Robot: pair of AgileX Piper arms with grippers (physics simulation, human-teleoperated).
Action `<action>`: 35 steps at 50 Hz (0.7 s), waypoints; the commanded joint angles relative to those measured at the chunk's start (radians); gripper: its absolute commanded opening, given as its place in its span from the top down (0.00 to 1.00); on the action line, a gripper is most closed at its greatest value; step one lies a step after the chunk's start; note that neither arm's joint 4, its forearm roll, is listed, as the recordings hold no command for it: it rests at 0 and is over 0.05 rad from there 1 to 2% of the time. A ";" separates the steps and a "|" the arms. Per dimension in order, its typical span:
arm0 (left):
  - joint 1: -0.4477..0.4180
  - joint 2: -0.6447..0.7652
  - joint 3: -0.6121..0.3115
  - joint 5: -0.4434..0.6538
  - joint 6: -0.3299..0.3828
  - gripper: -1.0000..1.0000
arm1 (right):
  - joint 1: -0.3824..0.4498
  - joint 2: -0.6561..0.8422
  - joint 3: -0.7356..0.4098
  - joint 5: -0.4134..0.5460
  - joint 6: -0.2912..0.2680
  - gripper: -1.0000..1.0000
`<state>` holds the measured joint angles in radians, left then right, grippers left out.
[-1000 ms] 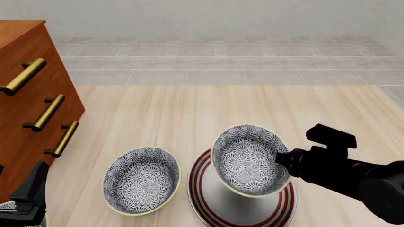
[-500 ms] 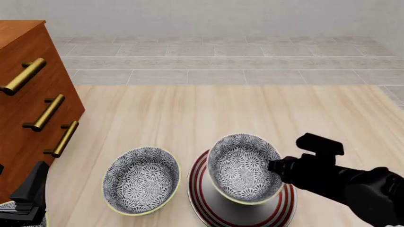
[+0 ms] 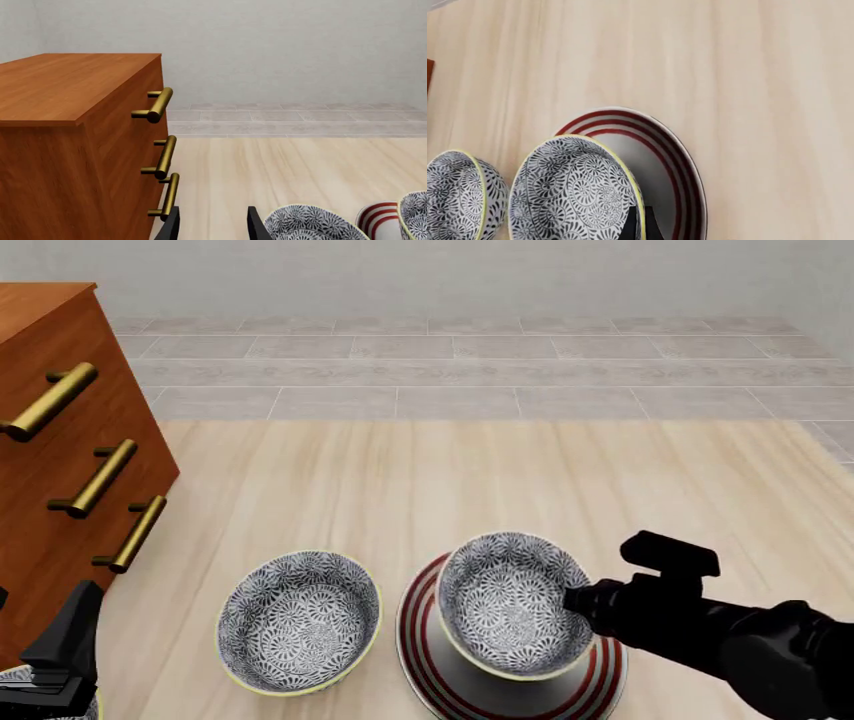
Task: Pick up the bowl and put it in the front on the plate.
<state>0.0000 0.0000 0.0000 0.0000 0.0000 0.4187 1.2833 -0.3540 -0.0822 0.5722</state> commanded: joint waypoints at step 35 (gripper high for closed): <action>0.000 0.000 0.000 0.000 0.000 0.00 | -0.048 -0.100 -0.081 0.143 -0.064 0.00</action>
<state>0.0000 0.0000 0.0000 0.0000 0.0000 0.3826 1.2309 -0.4020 -0.0064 0.5326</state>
